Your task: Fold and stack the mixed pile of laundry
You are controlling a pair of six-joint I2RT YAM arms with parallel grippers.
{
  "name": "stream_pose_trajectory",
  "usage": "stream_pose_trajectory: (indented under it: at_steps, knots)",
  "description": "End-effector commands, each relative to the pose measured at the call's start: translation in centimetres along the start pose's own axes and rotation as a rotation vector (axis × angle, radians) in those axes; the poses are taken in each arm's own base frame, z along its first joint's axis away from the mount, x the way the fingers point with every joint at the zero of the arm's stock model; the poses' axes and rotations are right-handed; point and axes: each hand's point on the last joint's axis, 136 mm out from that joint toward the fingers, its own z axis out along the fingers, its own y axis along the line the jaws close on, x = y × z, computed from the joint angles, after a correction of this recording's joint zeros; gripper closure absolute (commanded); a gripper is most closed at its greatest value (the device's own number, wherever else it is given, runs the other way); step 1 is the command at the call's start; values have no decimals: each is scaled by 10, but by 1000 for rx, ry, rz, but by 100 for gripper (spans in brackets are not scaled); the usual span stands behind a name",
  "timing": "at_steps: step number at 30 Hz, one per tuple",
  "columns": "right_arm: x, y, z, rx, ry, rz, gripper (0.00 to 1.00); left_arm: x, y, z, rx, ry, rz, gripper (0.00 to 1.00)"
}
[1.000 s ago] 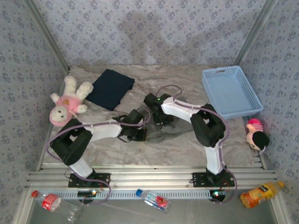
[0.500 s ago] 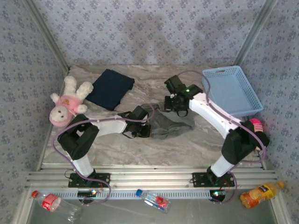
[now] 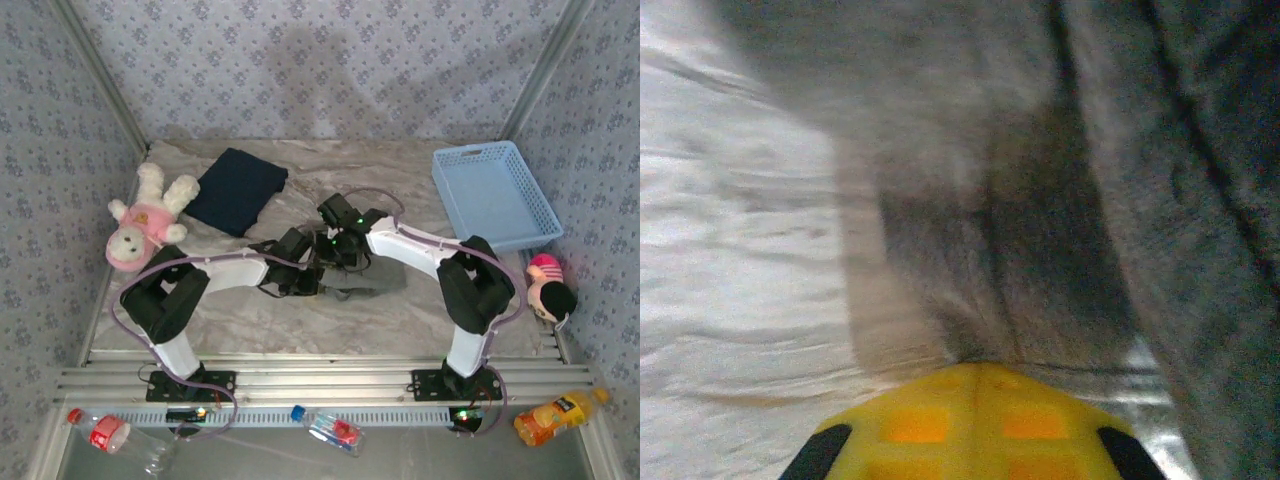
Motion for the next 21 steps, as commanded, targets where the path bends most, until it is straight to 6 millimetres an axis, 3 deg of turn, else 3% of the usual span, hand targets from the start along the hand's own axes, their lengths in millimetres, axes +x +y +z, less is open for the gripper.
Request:
stream_pose_trajectory:
  at_steps: [1, 4, 7, 9, 12, 14, 18, 21]
  knots:
    - [-3, 18, -1, -78, -8, 16, 70, 36, 48, -13, -224, 83, 36, 100]
    - [-14, 19, -34, -95, -71, 17, 63, 31, 60, -48, -263, 38, 18, 100]
    - [-26, 12, -71, -110, -138, 28, 51, 24, 71, -84, -252, -17, -32, 92]
    - [-31, 3, -96, -108, -189, 41, 49, 17, 72, -104, -226, -61, -59, 78]
    - [-36, -24, -124, -74, -260, 79, 48, 5, 61, -129, -166, -131, -77, 43]
    - [-30, -54, -127, -25, -271, 111, 50, -4, 45, -137, -96, -164, -87, 32]
    - [-16, -106, -131, 96, -257, 157, 51, -32, 11, -133, 55, -228, -124, 28]
    - [-6, -138, -130, 151, -247, 197, 51, -47, -9, -120, 96, -239, -120, 27]
